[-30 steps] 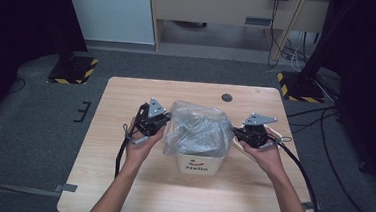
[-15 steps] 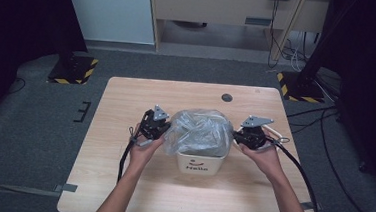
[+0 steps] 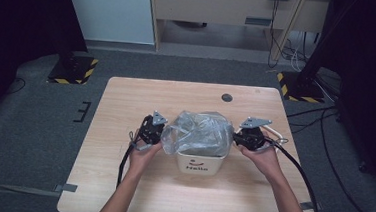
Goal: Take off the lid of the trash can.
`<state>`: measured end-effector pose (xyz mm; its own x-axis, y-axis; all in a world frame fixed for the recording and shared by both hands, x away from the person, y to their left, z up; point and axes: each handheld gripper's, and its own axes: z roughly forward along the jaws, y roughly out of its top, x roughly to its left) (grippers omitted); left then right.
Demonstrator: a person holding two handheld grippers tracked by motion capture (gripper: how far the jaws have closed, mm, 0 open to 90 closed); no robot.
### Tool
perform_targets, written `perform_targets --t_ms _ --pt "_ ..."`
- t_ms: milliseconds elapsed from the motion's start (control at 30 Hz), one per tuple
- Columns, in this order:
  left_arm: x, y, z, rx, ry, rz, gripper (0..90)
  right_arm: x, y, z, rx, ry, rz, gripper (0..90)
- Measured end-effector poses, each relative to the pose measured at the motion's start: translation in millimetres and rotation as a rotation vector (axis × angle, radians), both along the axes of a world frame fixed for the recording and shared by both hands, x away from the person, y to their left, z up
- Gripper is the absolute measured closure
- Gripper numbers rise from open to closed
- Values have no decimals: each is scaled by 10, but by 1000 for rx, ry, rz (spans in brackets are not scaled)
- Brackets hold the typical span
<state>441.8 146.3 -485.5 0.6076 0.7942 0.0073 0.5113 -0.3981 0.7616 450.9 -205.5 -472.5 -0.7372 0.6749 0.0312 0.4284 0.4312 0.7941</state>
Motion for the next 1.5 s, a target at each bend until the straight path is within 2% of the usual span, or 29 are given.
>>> perform_targets --t_ms 233,267,300,400,433,500,567,600,633,700,733,800,833,867,900,933,967,1067,1133,1200,1233,1300,1367,1400,1500 --pt "-29 26 -14 -11 -3 -4 900 1 -18 -6 -3 -13 -13 898" --pt "-36 31 -1 -13 -10 -4 900 -14 -24 11 1 -35 -18 886" --pt "-51 43 30 -21 -22 0 900 -21 -30 24 8 -41 -22 876" --pt "-64 50 55 -11 -29 -1 900 -28 -46 52 19 -62 -35 847" --pt "-69 51 59 -1 -30 0 900 -24 -65 74 29 -76 -47 797" --pt "-66 62 57 10 -25 -2 900 -23 -76 95 44 -92 -51 762" --pt "-62 60 52 6 -25 -2 900 -19 -82 109 53 -108 -56 674" --pt "-62 60 52 6 -25 -2 900 -19 -82 109 53 -108 -56 674" --pt "-60 58 52 6 -24 -3 900 -6 -90 116 59 -116 -71 607" --pt "-53 49 54 15 -23 -6 900 11 -98 108 65 -113 -65 588" --pt "-53 42 58 12 -25 -7 900 11 -98 108 65 -113 -65 588" --pt "-58 28 77 16 -33 -9 893 39 -96 84 88 -96 -39 722" --pt "-64 14 96 33 -57 -5 881 41 -95 80 93 -86 -34 768" --pt "-64 14 96 33 -57 -5 866 41 -95 80 93 -86 -34 768" --pt "-67 11 103 42 -67 0 849 49 -85 68 75 -71 -24 872" --pt "-68 13 110 42 -73 0 849 49 -85 68 75 -71 -24 872" --pt "-74 18 121 51 -92 13 793 60 -86 57 56 -56 -17 900" --pt "-77 34 134 50 -105 14 749 65 -94 53 47 -52 -14 900" --pt "-75 60 160 37 -136 29 661 66 -91 45 24 -45 -10 900" --pt "-71 69 173 33 -145 26 633 64 -84 40 8 -41 -9 900" --pt "-70 68 181 24 -161 27 641 65 -82 38 6 -42 -6 900" --pt "-62 18 196 53 -206 -8 640 65 -75 33 1 -40 -3 900" --pt "-58 7 203 62 -217 -14 653 60 -64 28 5 -36 -1 900" --pt "-54 5 221 37 -239 -11 691 56 -60 26 0 -35 1 900" --pt "-47 13 245 19 -228 -24 864 53 -55 22 -3 -32 3 900"
